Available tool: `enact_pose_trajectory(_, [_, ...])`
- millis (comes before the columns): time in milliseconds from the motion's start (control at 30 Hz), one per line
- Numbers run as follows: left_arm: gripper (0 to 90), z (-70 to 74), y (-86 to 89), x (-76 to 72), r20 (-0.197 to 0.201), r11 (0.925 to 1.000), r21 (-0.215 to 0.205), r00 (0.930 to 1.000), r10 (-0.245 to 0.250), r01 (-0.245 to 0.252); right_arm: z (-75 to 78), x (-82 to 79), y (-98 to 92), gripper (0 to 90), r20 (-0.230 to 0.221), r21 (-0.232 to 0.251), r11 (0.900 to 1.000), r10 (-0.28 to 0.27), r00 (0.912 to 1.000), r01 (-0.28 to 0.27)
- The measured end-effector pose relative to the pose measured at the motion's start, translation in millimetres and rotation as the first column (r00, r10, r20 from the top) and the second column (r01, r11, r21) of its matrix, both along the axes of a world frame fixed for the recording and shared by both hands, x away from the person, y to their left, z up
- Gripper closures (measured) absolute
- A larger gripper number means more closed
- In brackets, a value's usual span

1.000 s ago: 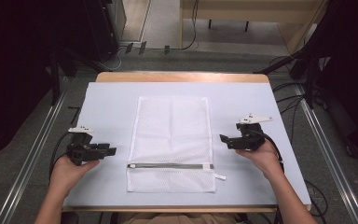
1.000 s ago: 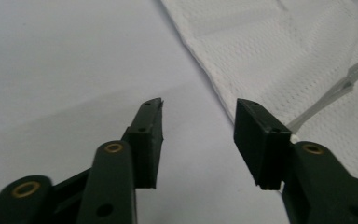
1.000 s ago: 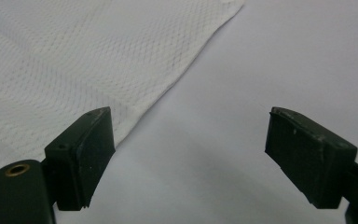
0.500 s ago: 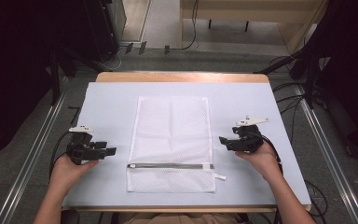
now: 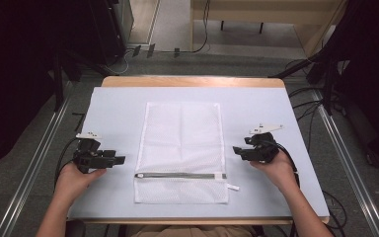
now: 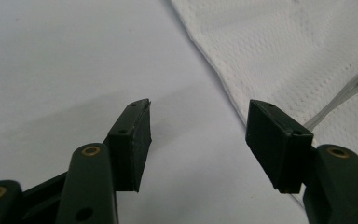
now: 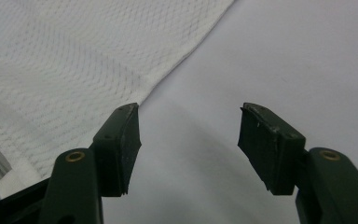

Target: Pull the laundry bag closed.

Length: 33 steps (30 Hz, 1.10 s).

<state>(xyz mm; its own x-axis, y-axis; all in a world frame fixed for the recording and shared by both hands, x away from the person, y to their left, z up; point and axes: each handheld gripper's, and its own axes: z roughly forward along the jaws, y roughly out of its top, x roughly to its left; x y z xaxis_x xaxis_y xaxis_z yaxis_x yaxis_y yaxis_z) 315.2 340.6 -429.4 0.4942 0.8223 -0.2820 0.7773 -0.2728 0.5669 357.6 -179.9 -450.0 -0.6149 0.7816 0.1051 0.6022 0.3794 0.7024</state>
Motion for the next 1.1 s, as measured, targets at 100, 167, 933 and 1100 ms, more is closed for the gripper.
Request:
enact_pose_trajectory(100, [39.5,-1.7,-1.1,0.0,-0.004,1.0,0.009,1.0,-0.004,0.004,-1.0,0.5,-0.5,39.9,-0.007,-0.002,1.0,0.008,0.9999,-0.008])
enact_pose_trajectory(167, [38.8,-1.9,-1.5,0.1,-0.005,1.0,0.007,1.0,-0.002,0.002,-1.1,0.4,-0.6,39.7,-0.006,-0.007,1.0,0.01,0.9999,-0.01])
enact_pose_trajectory(933, [37.7,-2.2,-1.3,-0.7,-0.01,0.9999,-0.002,0.9999,-0.011,0.011,0.4,-1.2,4.0,43.2,-0.048,0.022,1.0,-0.007,0.9988,0.008])
enact_pose_trajectory(1100, [37.7,-1.3,-1.8,-3.4,-0.006,0.9999,-0.01,0.9999,-0.011,0.011,4.3,-5.2,13.0,43.5,-0.013,0.021,0.999,0.035,0.9993,-0.034])
